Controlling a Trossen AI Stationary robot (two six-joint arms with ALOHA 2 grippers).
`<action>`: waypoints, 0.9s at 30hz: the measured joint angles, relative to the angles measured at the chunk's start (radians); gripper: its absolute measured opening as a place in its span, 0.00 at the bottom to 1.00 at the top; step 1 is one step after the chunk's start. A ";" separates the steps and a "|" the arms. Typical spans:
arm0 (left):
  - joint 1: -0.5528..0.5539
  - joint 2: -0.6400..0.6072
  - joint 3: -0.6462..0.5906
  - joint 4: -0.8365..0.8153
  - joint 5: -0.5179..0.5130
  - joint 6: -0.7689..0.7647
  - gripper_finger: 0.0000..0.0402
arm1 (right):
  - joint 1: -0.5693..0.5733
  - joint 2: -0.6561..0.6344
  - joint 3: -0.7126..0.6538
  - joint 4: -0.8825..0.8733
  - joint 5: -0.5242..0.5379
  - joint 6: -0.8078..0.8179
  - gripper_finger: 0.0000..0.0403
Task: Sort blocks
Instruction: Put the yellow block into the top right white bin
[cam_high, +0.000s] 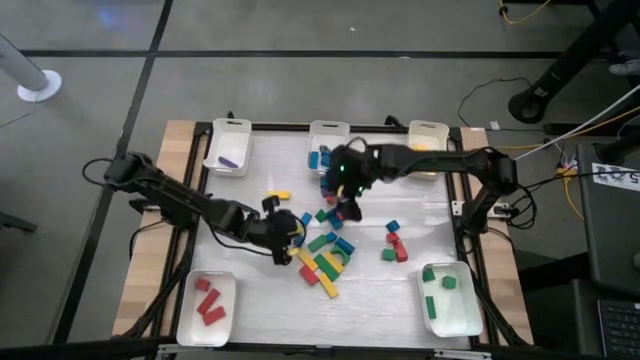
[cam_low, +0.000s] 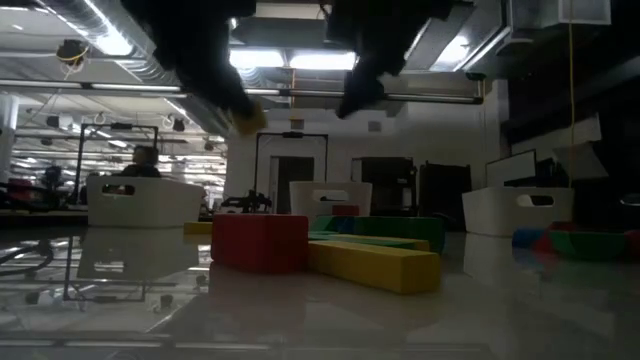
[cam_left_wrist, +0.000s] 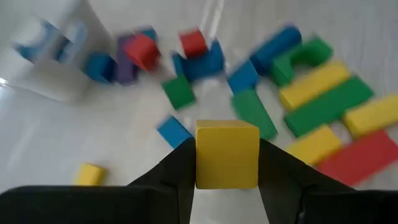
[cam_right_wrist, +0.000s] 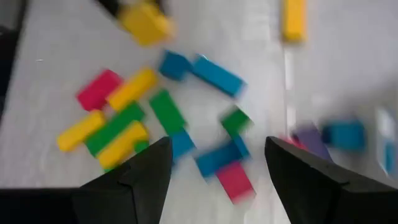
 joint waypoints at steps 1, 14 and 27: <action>0.004 -0.016 0.000 0.003 -0.012 0.001 0.32 | 0.024 0.000 0.000 0.032 0.002 -0.008 0.64; 0.003 -0.141 0.000 0.094 -0.032 0.060 0.32 | 0.165 0.006 0.000 0.281 0.210 0.017 0.64; 0.002 -0.139 0.000 0.191 -0.024 0.134 0.32 | 0.186 0.006 0.000 0.337 0.105 0.057 0.64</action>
